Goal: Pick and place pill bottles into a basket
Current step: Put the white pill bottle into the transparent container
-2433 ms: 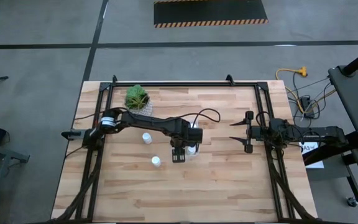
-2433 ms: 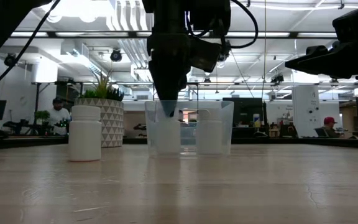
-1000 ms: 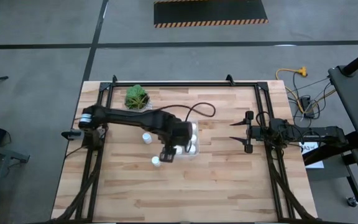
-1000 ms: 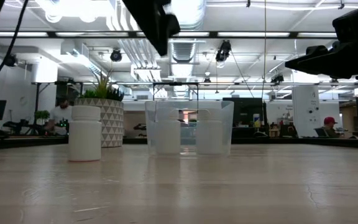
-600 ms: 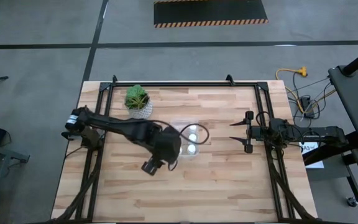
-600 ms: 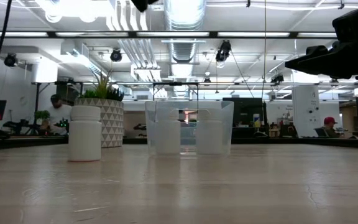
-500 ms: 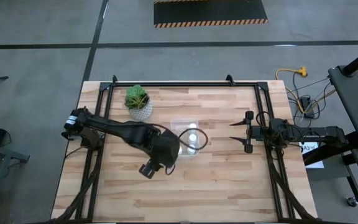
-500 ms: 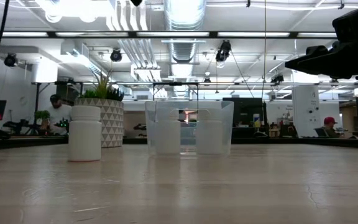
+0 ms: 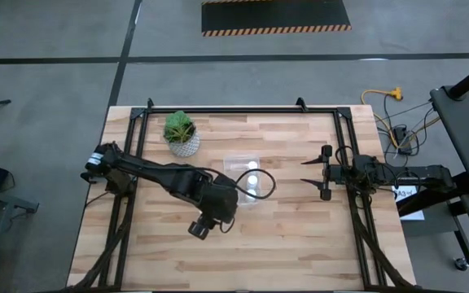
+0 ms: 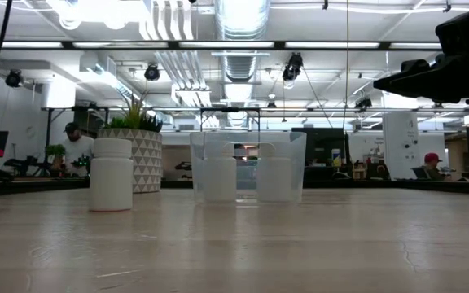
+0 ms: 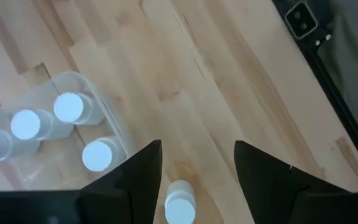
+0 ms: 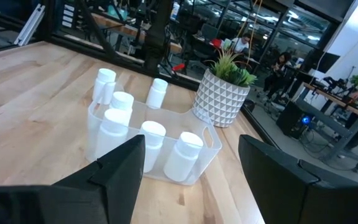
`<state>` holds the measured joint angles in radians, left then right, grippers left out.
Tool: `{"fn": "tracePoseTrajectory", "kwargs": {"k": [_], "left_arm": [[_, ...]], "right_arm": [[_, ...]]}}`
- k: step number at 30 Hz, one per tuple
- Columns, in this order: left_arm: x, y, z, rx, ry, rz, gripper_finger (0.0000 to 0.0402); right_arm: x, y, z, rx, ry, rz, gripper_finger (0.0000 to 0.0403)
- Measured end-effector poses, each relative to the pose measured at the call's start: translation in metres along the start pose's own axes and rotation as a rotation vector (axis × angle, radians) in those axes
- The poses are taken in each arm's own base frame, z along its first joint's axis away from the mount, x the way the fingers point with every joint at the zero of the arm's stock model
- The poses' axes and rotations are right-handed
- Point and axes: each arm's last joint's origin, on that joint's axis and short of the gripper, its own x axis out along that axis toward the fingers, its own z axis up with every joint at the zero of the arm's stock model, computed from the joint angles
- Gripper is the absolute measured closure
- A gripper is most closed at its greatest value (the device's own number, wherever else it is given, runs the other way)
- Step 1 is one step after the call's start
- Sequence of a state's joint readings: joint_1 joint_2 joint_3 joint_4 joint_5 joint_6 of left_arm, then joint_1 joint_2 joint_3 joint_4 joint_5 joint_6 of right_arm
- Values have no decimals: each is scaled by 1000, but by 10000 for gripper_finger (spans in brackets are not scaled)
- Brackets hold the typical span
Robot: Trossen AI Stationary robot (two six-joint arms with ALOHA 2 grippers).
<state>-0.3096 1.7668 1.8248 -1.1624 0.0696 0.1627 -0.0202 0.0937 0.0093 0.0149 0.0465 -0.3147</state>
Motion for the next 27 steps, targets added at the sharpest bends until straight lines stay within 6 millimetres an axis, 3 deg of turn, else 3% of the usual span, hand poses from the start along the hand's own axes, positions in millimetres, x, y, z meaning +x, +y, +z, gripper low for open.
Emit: {"fn": "tracePoseTrajectory", "kwargs": {"k": [6, 15, 21, 27], "left_arm": [[0, 0, 1, 0, -12, -5, 216], [-1, 0, 0, 25, -6, -14, 166], [0, 0, 0, 9, -5, -14, 162], [19, -1, -12, -40, 77, -26, 162]], "right_arm": [[0, 0, 0, 0, 1, 0, 154], [0, 0, 0, 0, 1, 0, 154], [0, 0, 0, 0, 1, 0, 154], [0, 0, 0, 0, 1, -1, 154]]}}
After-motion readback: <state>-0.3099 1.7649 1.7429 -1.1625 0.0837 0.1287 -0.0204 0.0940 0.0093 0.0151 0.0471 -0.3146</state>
